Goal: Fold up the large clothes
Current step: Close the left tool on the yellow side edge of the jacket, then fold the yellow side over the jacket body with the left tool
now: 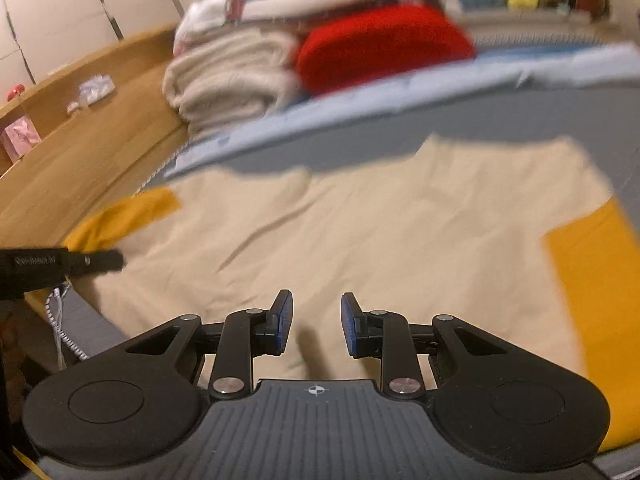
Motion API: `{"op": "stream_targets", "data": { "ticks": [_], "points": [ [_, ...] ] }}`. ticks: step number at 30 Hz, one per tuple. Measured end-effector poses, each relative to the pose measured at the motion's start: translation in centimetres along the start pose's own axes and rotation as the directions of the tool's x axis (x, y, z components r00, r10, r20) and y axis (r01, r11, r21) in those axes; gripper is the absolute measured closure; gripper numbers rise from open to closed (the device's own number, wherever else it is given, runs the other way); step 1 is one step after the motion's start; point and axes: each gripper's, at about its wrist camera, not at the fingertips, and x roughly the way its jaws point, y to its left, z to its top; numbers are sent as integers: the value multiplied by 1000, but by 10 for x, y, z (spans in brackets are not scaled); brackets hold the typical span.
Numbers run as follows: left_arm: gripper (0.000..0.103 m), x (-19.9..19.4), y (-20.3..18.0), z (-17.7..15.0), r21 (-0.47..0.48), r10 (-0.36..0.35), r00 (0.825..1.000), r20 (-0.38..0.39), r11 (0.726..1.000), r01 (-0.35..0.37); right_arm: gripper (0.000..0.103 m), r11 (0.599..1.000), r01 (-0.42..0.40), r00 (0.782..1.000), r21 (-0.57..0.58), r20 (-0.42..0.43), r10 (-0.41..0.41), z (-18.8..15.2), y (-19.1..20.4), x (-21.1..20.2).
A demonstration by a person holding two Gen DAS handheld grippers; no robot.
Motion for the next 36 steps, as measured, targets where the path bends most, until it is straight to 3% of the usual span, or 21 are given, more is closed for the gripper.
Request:
{"op": "stream_targets", "data": {
  "ticks": [2,4,7,10,13,18,23,30,33,36],
  "points": [
    [93,3,-9,-5,15,17,1000,-12,1000,-17,75,998,19,994,66,-112,-11,-9,-6,34],
    [93,10,-28,-9,101,47,998,-35,994,-43,76,992,32,980,121,-200,-7,-17,-12,59],
    [93,10,-46,-10,207,66,998,-1,976,-64,76,997,51,980,57,-195,-39,-17,0,61],
    [93,11,-48,-7,187,79,997,5,979,-79,76,999,38,993,7,-112,-37,-11,9,36],
    [93,13,-50,-5,145,94,995,-15,985,-91,76,995,69,997,-72,27,-67,-3,5,-2],
    [93,10,-74,1,163,113,993,19,980,-115,76,979,167,971,-116,191,-143,9,-32,-58],
    [94,6,-127,0,266,78,992,104,959,-103,76,969,237,941,-65,266,-212,7,-86,-107],
    [95,11,-238,-28,497,-126,979,161,867,30,76,958,288,902,10,333,-275,-12,-145,-159],
    [95,16,-286,-52,595,-231,963,140,797,105,72,948,317,890,25,338,-306,-18,-158,-171],
    [95,28,-331,-83,685,-332,942,57,699,205,65,942,330,881,55,340,-328,-22,-169,-180]
  ]
}}
